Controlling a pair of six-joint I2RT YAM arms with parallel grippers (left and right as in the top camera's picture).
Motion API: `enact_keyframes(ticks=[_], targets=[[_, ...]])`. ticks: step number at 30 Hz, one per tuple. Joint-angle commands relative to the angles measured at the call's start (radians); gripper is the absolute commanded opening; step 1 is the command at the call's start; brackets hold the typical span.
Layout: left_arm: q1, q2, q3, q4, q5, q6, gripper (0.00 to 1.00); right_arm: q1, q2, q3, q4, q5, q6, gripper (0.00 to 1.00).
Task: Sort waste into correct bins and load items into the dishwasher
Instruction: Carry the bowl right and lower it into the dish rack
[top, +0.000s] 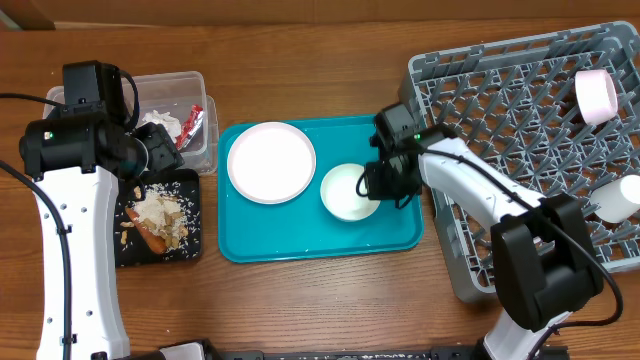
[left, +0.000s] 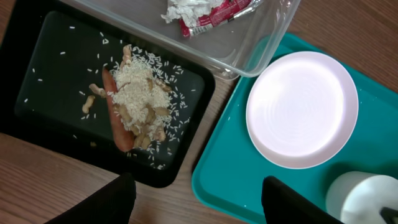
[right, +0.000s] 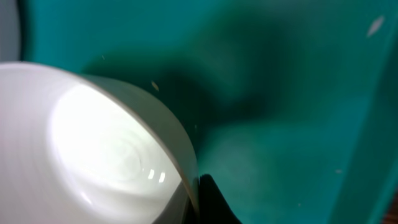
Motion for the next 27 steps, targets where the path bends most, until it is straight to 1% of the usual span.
enact_keyframes(ticks=[1,3,6,8,9,11,13,14,16,20,21,27], targets=[[0.002,-0.01,0.0,0.007,0.011,-0.018,0.68,0.003,-0.064,0.14,-0.054,0.123,-0.006,0.04],[0.002,-0.01,0.0,0.011,0.011,-0.018,0.68,0.003,-0.097,0.195,-0.085,0.199,-0.012,0.04],[0.002,-0.01,0.0,0.013,0.011,-0.018,0.68,0.002,-0.162,0.254,-0.073,0.359,-0.052,0.04],[0.002,-0.01,0.0,0.013,0.011,-0.018,0.68,-0.006,-0.206,0.261,-0.012,0.538,-0.052,0.04],[0.002,-0.01,0.0,0.013,0.011,-0.018,0.68,-0.009,-0.212,0.261,0.006,0.586,-0.052,0.04],[0.002,-0.01,0.0,0.014,0.011,-0.018,0.68,-0.033,-0.224,0.261,0.079,0.771,-0.063,0.04],[0.002,-0.01,0.0,0.016,0.01,-0.018,0.68,-0.063,-0.223,0.261,0.136,0.887,-0.109,0.04],[0.002,-0.01,0.0,0.019,0.01,-0.017,0.68,-0.115,-0.216,0.261,0.211,0.989,-0.142,0.04],[0.002,-0.01,0.0,0.019,0.008,-0.016,0.68,-0.172,-0.211,0.261,0.281,1.053,-0.182,0.04],[0.002,-0.01,0.0,0.019,0.009,-0.006,0.68,-0.284,-0.204,0.261,0.371,1.184,-0.187,0.04],[0.002,-0.01,0.0,0.02,0.009,-0.006,0.68,-0.333,-0.193,0.261,0.41,1.243,-0.196,0.04],[0.002,-0.01,0.0,0.02,0.009,-0.006,0.68,-0.458,-0.101,0.261,0.512,1.362,-0.323,0.04]])
